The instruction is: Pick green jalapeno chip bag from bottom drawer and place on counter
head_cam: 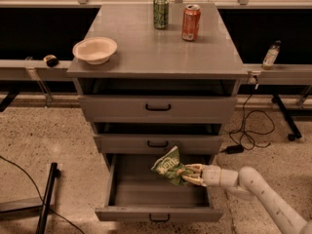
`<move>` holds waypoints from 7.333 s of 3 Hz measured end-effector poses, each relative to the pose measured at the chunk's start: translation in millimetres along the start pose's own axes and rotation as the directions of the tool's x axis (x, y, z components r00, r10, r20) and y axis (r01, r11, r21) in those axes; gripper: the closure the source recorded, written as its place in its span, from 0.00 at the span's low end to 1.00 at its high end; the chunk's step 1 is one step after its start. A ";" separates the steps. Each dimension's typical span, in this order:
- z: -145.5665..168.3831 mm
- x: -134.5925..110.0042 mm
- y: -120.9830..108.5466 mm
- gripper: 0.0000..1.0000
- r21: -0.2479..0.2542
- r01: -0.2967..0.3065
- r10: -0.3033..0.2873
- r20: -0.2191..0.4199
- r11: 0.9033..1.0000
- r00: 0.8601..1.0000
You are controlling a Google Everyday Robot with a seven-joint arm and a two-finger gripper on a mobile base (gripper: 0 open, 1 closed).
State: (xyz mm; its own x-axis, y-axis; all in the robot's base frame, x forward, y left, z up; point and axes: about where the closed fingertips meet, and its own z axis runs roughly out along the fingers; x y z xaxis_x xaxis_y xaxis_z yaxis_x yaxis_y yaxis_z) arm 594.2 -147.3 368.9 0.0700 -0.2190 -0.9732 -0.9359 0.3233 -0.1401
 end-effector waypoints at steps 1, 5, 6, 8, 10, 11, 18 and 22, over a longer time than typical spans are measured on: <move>-38.0 -84.9 24.5 1.00 -0.061 0.055 -0.055 -0.002 0.997 0.998; -87.7 -269.6 10.7 1.00 -0.013 0.350 -0.347 -0.174 0.937 0.922; -110.6 -361.9 -23.3 1.00 -0.027 0.395 -0.388 -0.259 0.918 0.885; -141.6 -428.3 -64.4 1.00 -0.114 0.388 -0.405 -0.271 0.914 0.873; -141.6 -471.6 -108.7 1.00 -0.078 0.346 -0.353 -0.295 0.935 0.888; -125.8 -481.1 -143.2 1.00 -0.068 0.206 -0.216 -0.259 0.976 0.941; 8.9 -498.3 -218.8 0.34 0.132 -0.266 0.284 -0.146 0.955 0.948; -29.9 -502.3 -204.6 0.00 0.128 -0.064 0.094 -0.242 0.990 0.966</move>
Offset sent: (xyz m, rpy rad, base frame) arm -0.0334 -0.0086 0.0673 -0.0120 -0.0290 0.0577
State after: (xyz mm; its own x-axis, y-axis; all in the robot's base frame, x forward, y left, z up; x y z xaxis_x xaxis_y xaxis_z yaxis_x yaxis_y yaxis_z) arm 740.2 -131.0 891.8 -0.1037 -0.4038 -0.9090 -0.8866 0.4517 -0.0995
